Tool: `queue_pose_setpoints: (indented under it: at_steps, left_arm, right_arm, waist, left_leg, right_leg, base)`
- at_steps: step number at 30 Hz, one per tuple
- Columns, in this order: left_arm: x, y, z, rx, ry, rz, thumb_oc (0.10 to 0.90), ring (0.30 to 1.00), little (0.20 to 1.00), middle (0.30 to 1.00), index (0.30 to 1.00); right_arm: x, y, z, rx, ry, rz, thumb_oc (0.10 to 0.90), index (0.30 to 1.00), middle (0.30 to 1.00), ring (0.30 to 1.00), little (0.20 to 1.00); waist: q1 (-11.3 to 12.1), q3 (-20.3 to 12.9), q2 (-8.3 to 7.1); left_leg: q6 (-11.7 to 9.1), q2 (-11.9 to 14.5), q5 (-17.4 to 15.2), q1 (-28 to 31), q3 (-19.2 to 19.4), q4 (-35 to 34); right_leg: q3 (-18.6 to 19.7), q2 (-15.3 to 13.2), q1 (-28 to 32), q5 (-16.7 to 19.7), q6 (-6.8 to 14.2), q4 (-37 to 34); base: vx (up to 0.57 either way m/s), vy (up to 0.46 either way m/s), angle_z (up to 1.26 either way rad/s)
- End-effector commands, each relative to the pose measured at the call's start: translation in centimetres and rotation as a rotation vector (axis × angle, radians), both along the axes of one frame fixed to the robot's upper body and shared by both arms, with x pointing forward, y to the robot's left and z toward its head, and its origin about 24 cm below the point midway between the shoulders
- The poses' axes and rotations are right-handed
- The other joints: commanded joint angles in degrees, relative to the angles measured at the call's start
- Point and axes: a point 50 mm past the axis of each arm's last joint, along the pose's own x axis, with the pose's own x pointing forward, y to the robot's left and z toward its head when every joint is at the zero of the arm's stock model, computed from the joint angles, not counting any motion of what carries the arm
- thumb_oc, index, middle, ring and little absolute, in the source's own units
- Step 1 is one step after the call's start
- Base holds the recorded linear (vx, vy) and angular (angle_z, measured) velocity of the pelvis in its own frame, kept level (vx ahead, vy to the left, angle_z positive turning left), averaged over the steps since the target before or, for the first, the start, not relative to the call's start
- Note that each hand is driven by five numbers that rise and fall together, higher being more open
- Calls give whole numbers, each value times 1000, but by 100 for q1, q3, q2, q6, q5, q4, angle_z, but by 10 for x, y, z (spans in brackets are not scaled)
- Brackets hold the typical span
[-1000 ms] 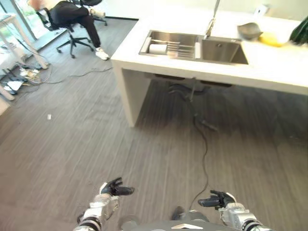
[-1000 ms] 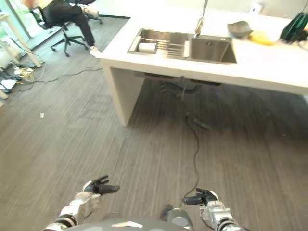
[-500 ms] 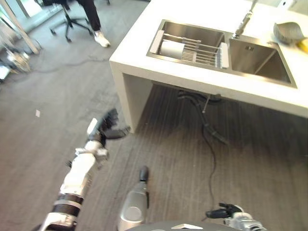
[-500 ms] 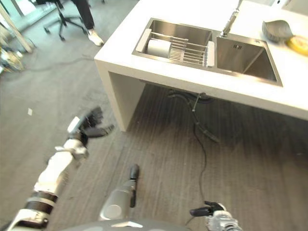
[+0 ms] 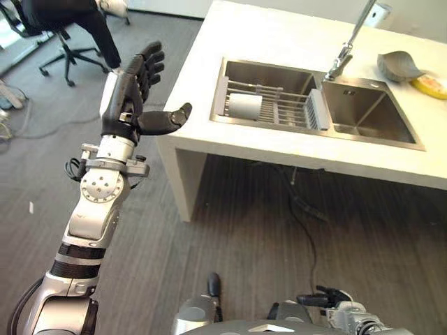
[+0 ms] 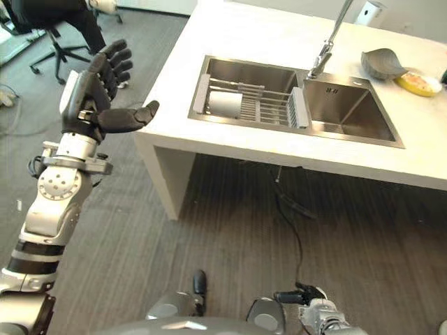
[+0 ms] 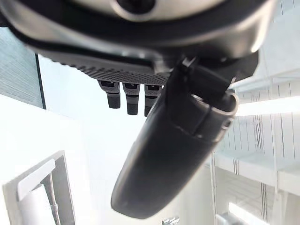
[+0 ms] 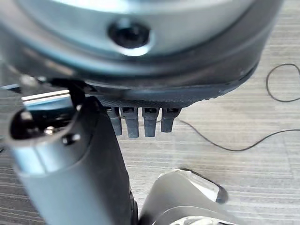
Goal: Place the dishes in the dishwasher.
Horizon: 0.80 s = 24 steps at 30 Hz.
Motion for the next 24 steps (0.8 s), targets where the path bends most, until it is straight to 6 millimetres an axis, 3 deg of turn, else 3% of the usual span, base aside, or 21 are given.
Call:
queue_pose_setpoints:
  at_steps: [1,2,4,6,8,10,11,13,16,17,20,21,23,24]
  left_arm:
    - [-9,-10,45,-25,-255,-70,800,900,900,900,900]
    - [-9,-10,45,-25,-255,-70,800,900,900,900,900]
    - [-7,-3,39,-54,-241,-34,800,900,900,900,900]
    - [-5,-4,36,-50,-225,-32,800,900,900,900,900]
    - [-3,-2,26,-45,-181,-14,800,900,900,900,900]
    - [-2,4,16,-38,-140,17,800,900,900,900,900]
    - [-2,4,16,-38,-140,18,800,900,900,900,900]
    - [0,10,6,-47,-95,44,800,900,900,900,900]
    - [2,9,2,-51,-75,50,800,900,900,900,900]
    - [2,7,1,-52,-71,47,800,900,900,900,900]
    - [6,1,-1,-30,-59,38,800,900,900,900,900]
    - [6,1,-2,-21,-57,45,800,900,900,900,900]
    - [5,-2,0,-5,-71,37,800,900,900,900,900]
    - [7,-5,0,14,-67,27,800,900,900,900,900]
  right_arm:
    - [-16,-9,-1,-24,54,-23,800,900,900,900,900]
    - [-16,-9,-1,-24,54,-23,800,900,900,900,900]
    - [-23,-8,-3,-8,69,-38,800,900,900,900,900]
    - [-33,-5,-6,5,98,-35,800,900,900,900,900]
    - [-46,-2,-9,15,136,-31,800,900,900,900,900]
    - [-55,-4,-9,10,165,-15,800,900,900,900,900]
    - [-55,-4,-9,10,164,-14,800,900,900,900,900]
    - [-52,-8,-7,-18,164,26,800,900,900,900,900]
    - [-44,-17,-3,-51,137,20,800,900,900,900,900]
    - [-42,-20,-2,-59,130,14,800,900,900,900,900]
    - [-37,-25,1,-73,109,2,800,900,900,900,900]
    - [-36,-26,1,-78,106,0,800,900,900,900,900]
    - [-32,-29,3,-87,88,-6,800,900,900,900,900]
    - [-30,-27,3,-82,75,-14,800,900,900,900,900]
  waist:
    - [84,-301,-118]
    - [84,-301,-118]
    - [-95,-327,-144]
    - [-103,-381,-261]
    - [-256,-563,-304]
    - [-303,-639,-251]
    - [-317,-651,-262]
    - [-292,-566,-211]
    - [-210,-369,-263]
    - [-197,-328,-294]
    - [-171,-277,-306]
    - [-131,-277,-291]
    - [-57,-263,-298]
    - [-104,-298,-231]
  left_leg:
    - [-526,364,-270,286,-53,-178]
    - [-526,364,-270,286,-53,-178]
    - [-680,395,-511,666,-165,-196]
    - [-752,380,-608,775,-73,-188]
    - [-883,603,-641,933,-137,-155]
    - [-970,812,-742,1075,-223,-60]
    - [-969,801,-720,1039,-234,-49]
    - [-1040,1104,-783,780,-461,875]
    - [-1098,1163,-483,123,-660,2272]
    - [-1084,1134,-385,-11,-668,2417]
    - [-1078,1086,-409,-237,-699,2201]
    - [-1080,1050,-576,-245,-742,1894]
    - [-1157,963,-232,-521,-905,1328]
    - [-1222,1159,-49,-518,-673,984]
  right_leg:
    - [-494,17,296,424,-126,-1678]
    - [-494,17,296,424,-126,-1678]
    - [-4,-248,-9,1065,68,-2403]
    - [-188,-277,201,1255,128,-2699]
    - [-243,-71,433,1178,64,-2847]
    - [-209,208,543,1034,-11,-2884]
    - [-218,196,525,1057,-20,-2895]
    - [-163,582,653,680,-308,-2875]
    - [-274,770,960,485,-584,-3027]
    - [-306,779,1016,452,-627,-3082]
    - [-377,807,1193,392,-601,-3266]
    - [-346,816,1239,355,-552,-3293]
    - [-311,754,1292,357,-483,-3342]
    - [-380,754,1333,335,-434,-3342]
  base:
    - [101,-65,4]
    - [252,-103,1]
    - [418,-180,11]
    - [361,-208,24]
    - [402,-259,28]
    - [234,-191,43]
    - [196,-255,23]
    - [153,-329,-12]
    - [60,-271,-3]
    - [71,-178,-8]
    - [89,-24,-4]
    - [102,49,5]
    - [106,83,4]
    - [63,75,23]
